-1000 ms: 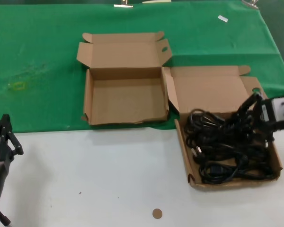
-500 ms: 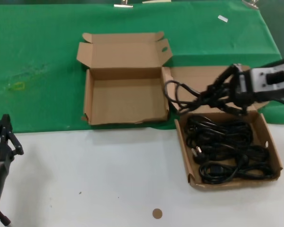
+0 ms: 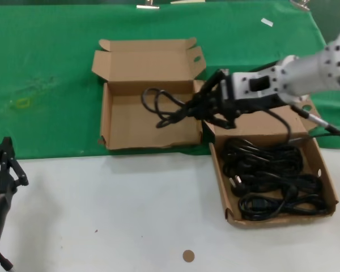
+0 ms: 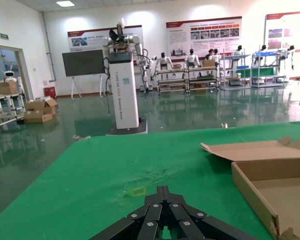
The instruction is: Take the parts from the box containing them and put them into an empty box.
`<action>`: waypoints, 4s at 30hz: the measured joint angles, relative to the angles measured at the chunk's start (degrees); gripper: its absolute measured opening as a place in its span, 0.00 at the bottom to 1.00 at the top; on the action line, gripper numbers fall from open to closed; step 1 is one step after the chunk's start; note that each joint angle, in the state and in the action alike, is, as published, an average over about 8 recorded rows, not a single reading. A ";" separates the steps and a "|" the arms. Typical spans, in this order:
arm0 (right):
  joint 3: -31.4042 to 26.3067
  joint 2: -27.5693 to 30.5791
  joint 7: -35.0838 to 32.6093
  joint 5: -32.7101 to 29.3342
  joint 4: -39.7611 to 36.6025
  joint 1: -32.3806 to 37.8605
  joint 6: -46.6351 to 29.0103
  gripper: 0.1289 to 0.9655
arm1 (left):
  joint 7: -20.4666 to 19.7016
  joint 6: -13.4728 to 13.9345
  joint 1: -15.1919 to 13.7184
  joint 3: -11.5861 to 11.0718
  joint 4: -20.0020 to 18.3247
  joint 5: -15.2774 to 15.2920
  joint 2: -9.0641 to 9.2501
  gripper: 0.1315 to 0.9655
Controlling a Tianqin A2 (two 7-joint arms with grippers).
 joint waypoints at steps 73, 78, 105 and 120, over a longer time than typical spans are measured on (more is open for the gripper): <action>6.05 -24.47 -20.74 8.04 -42.49 5.76 25.69 0.81 | 0.00 0.00 0.00 0.00 0.00 0.00 0.00 0.17; 8.12 -23.55 -18.66 9.94 -37.06 0.36 28.76 0.88 | 0.00 0.00 0.00 0.00 0.00 -0.01 0.00 0.25; 19.06 -18.67 -7.62 20.05 -8.23 -28.23 45.02 1.00 | 0.00 0.00 0.00 0.00 0.00 -0.01 0.00 0.87; 25.15 -15.95 -1.47 25.67 7.82 -44.15 54.09 1.00 | 0.01 0.00 0.00 0.00 0.00 -0.02 0.00 0.99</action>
